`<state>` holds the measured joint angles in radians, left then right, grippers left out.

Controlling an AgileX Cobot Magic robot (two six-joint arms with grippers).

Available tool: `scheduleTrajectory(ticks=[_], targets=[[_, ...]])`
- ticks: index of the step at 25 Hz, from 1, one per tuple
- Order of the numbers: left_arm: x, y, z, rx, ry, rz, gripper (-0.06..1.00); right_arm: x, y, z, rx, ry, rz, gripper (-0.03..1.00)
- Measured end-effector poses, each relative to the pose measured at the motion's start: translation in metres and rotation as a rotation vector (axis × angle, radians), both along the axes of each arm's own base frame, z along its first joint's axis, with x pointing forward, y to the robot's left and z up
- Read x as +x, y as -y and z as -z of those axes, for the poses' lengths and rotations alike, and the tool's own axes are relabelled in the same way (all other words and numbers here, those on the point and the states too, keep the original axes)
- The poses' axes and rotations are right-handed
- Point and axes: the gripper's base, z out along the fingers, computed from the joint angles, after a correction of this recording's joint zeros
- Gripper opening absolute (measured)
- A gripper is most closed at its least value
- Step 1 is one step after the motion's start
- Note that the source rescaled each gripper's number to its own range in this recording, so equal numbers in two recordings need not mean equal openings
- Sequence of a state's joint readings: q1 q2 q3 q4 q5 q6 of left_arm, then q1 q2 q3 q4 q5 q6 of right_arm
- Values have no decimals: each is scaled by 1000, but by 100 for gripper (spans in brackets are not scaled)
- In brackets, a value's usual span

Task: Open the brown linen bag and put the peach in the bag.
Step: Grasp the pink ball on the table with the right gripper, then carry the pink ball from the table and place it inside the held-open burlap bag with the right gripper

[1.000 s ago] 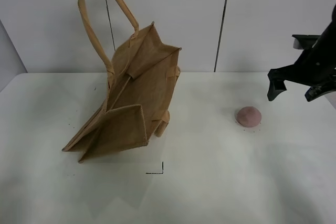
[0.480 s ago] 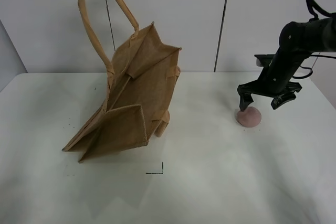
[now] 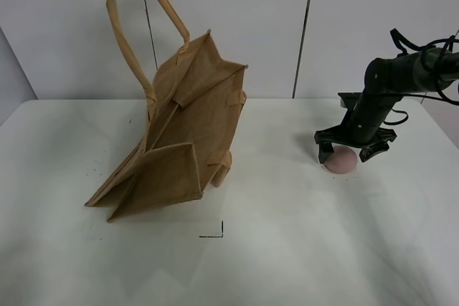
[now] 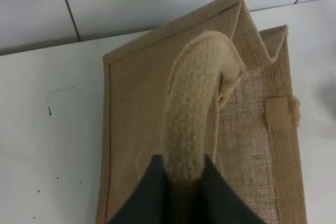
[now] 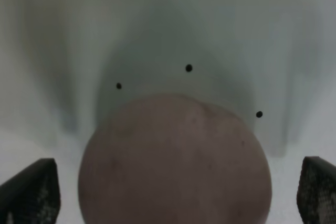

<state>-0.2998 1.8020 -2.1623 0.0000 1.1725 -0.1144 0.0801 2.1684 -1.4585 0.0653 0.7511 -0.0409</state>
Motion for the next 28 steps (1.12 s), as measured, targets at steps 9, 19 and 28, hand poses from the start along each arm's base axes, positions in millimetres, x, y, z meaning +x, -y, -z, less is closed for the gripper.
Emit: scheduleTrajectory(ticks=[9,19,28], targets=[[0,0,0,0,0,0,0,0,1,11,-14,-32,-10,36],[0,0,0,0,0,0,0,-5,0,-39,-5,51,-20,0],[0,0,0,0,0,0,0,-29,-6,-164,82,232,-77,0]])
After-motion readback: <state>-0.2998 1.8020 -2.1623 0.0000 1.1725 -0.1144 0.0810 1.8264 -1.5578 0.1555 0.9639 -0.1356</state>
